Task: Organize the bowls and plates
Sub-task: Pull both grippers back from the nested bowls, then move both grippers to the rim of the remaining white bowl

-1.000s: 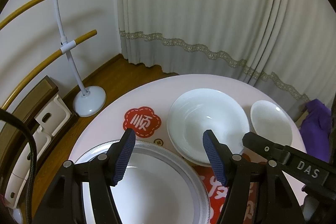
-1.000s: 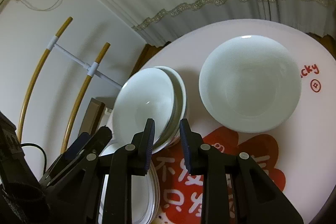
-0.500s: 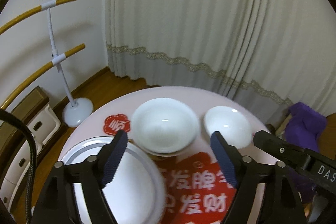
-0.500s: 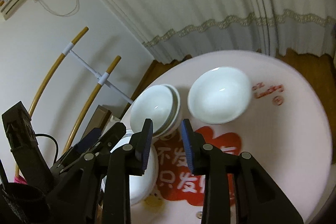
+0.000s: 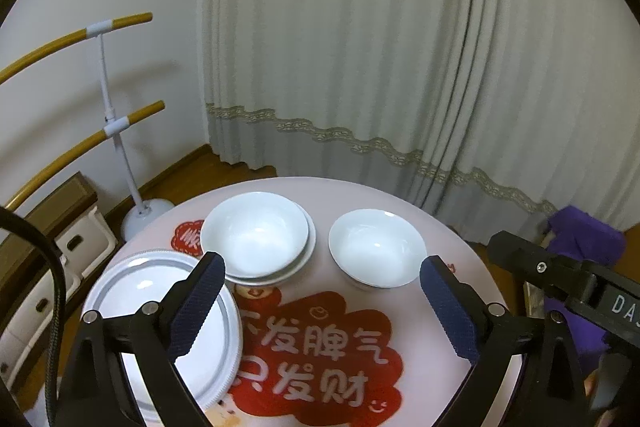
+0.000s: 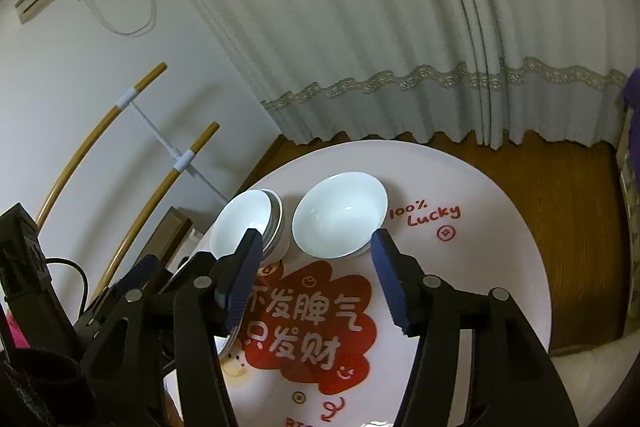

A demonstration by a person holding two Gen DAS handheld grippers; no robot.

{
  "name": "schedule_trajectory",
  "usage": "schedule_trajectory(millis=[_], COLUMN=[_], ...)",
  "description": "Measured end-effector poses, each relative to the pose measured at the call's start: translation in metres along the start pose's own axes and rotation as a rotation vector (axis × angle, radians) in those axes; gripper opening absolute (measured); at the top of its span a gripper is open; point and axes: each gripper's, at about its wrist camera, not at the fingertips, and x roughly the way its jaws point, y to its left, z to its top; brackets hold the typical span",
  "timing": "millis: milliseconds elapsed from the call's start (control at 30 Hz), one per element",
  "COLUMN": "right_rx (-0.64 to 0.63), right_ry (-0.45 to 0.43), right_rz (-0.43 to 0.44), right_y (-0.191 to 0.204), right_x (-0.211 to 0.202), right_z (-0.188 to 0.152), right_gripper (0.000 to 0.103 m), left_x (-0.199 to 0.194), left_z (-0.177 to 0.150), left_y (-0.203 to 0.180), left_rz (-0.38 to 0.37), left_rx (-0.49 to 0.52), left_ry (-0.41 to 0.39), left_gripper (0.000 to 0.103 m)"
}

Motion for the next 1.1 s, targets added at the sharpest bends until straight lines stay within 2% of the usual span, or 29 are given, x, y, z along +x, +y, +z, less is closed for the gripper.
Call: schedule_trajectory(millis=[267, 467, 633, 800, 933, 1100], right_rx=[-0.034, -0.056, -0.074, -0.081, -0.093, -0.091], right_ry=[0.029, 0.045, 0.09, 0.136, 0.173, 0.216], right_rz=[-0.001, -0.028, -0.044, -0.047, -0.047, -0.037], right_y=[-0.02, -0.037, -0.049, -0.06, -0.068, -0.075], right_x=[0.01, 0.034, 0.063, 0.093, 0.113, 0.136], right_z=[0.007, 0.014, 0.021, 0.028, 0.032, 0.032], right_gripper=[0.063, 0.063, 0.063, 0.063, 0.063, 0.063], left_x=[0.012, 0.044, 0.077, 0.105, 0.131, 0.161], left_z=[-0.015, -0.013, -0.002, 0.008, 0.011, 0.018], left_y=[-0.042, -0.061, -0.072, -0.08, -0.082, -0.083], left_rz=[0.083, 0.148, 0.169, 0.223, 0.215, 0.192], left_rx=[-0.089, -0.198, -0.289, -0.345, -0.392, -0.391], left_ry=[0.005, 0.039, 0.068, 0.073, 0.111, 0.163], left_gripper=[0.099, 0.098, 0.098, 0.098, 0.098, 0.097])
